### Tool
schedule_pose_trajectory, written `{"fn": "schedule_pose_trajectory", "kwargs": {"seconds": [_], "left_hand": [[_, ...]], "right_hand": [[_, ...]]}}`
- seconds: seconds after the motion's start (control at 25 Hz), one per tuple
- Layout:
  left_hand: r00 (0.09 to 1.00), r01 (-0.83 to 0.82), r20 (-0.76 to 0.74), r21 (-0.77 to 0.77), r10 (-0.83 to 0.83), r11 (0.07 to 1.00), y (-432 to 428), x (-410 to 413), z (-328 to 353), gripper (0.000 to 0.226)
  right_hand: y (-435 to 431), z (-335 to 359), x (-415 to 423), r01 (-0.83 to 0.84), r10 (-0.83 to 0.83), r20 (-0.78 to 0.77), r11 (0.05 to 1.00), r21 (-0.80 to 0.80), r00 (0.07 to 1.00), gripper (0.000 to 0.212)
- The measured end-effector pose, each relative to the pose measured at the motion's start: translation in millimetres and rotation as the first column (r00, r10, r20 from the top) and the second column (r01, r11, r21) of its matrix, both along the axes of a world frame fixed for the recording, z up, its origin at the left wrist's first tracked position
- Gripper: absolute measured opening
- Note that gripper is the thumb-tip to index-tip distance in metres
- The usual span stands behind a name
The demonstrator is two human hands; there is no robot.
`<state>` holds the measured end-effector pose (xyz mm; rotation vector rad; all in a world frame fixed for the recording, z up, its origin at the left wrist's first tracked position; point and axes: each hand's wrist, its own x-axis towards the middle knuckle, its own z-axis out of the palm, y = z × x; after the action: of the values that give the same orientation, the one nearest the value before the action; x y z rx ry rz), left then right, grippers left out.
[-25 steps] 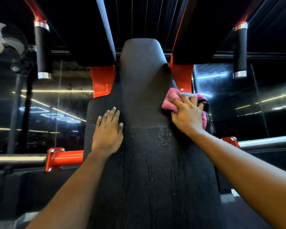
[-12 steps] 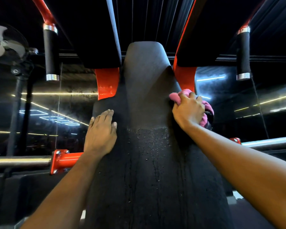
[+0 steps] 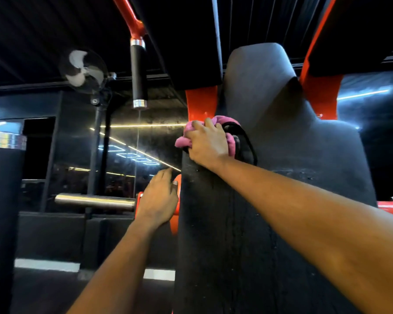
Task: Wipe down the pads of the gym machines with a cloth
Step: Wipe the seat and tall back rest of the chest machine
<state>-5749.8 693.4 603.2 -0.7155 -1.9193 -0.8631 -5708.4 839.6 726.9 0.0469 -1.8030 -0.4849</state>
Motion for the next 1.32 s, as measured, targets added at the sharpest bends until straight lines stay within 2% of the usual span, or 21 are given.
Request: {"fn": "schedule_pose_trajectory", "kwargs": {"seconds": [0.16,0.24,0.36,0.56,0.72,0.8,0.88,0.96,1.0,1.08,1.16,1.24,1.28,1.32], "left_hand": [[0.997,0.005,0.074,-0.038,-0.002,0.999,-1.9,-0.6,-19.0,0.041],[0.995,0.042,0.098,-0.064,-0.035,0.997,6.6,2.6,-24.8,0.039],[0.991,0.083,0.111,-0.058,-0.076,0.995,22.8,7.8,-25.8,0.043],[0.987,0.053,0.149,0.001,-0.053,0.999,39.3,20.2,-33.1,0.05],[0.987,0.018,0.161,0.041,-0.025,0.999,51.7,25.8,-33.8,0.051],[0.991,-0.002,0.137,0.038,-0.003,0.999,57.4,37.2,-29.7,0.052],[0.996,0.031,0.077,0.026,-0.033,0.999,61.7,53.7,-22.9,0.05],[0.992,0.128,-0.016,0.01,-0.128,0.992,62.1,67.8,-13.9,0.049],[0.98,0.189,-0.063,0.004,-0.188,0.982,60.3,74.2,-8.7,0.049],[0.941,0.322,-0.107,-0.001,-0.32,0.947,55.6,85.8,1.2,0.053],[0.895,0.439,-0.076,-0.029,-0.44,0.898,55.0,101.2,8.9,0.058],[0.853,0.522,0.034,-0.07,-0.521,0.85,59.3,115.6,11.2,0.062],[0.837,0.544,0.117,-0.092,-0.534,0.834,62.0,119.6,12.1,0.061],[0.833,0.543,0.194,-0.114,-0.518,0.832,63.4,123.0,12.9,0.057]], "right_hand": [[14.3,-10.3,6.0,0.021,-0.049,0.134,0.979,0.204,0.99,0.031],[24.0,-18.3,13.5,-0.012,-0.035,0.191,0.97,0.243,0.981,0.03],[45.9,-20.7,32.1,-0.038,0.021,0.141,0.992,0.121,0.99,0.034],[126.1,-30.0,74.9,0.052,-0.048,0.04,0.993,-0.104,0.998,0.047],[186.8,-44.6,115.4,0.07,-0.095,-0.063,0.944,-0.323,0.993,0.052],[193.2,-50.5,127.4,0.089,-0.143,-0.086,0.887,-0.454,0.986,0.047],[183.2,-49.4,134.5,0.015,-0.107,-0.11,0.783,-0.621,0.988,0.036],[169.4,-51.6,144.8,-0.303,0.168,-0.253,0.601,-0.74,0.953,0.028],[161.4,-57.3,151.2,-0.486,0.36,-0.345,0.453,-0.747,0.867,0.025],[143.2,-81.2,163.9,-0.699,0.643,-0.47,0.146,-0.7,0.605,0.017],[131.0,-110.8,166.1,-0.74,0.761,-0.495,-0.031,-0.672,0.418,0.017],[114.8,-137.9,161.3,-0.727,0.825,-0.477,-0.124,-0.675,0.303,0.031],[105.3,-147.1,158.5,-0.691,0.84,-0.494,-0.222,-0.689,0.223,0.039],[96.0,-153.8,156.1,-0.62,0.83,-0.543,-0.362,-0.696,0.125,0.042]]}}
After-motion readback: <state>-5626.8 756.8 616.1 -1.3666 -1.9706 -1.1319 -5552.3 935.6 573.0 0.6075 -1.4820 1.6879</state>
